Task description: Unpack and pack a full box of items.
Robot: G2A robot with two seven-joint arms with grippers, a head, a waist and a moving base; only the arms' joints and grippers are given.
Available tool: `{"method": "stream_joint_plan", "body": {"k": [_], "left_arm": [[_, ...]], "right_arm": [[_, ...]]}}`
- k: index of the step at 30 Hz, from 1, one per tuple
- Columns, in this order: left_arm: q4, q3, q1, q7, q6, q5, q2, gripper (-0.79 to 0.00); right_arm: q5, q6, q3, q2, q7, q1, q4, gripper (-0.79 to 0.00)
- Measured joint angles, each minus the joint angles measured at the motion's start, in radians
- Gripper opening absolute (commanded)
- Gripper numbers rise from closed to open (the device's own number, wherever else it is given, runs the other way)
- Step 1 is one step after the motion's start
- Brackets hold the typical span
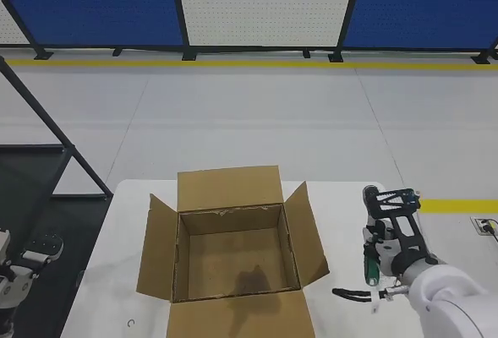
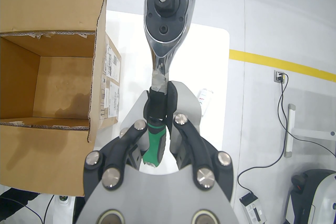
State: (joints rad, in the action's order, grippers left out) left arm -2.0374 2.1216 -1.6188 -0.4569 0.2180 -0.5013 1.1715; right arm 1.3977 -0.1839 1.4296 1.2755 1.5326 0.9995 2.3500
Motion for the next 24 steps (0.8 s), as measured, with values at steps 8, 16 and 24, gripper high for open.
{"method": "stream_joint_plan", "body": {"k": [8, 16, 24], "left_arm": [[0.0, 0.0, 0.0, 0.0, 0.0, 0.0, 0.0, 0.0], [0.0, 0.0, 0.0, 0.0, 0.0, 0.0, 0.0, 0.0], [0.0, 0.0, 0.0, 0.0, 0.0, 0.0, 0.0, 0.0]], "right_arm": [[-0.053, 0.136, -0.121, 0.006, -0.126, -0.104, -0.045, -0.785], [-0.164, 0.238, -0.432, 0.059, -0.111, -0.487, -0.282, -0.785], [-0.364, 0.293, -0.708, 0.142, -0.149, -0.728, -0.635, -0.785]]}}
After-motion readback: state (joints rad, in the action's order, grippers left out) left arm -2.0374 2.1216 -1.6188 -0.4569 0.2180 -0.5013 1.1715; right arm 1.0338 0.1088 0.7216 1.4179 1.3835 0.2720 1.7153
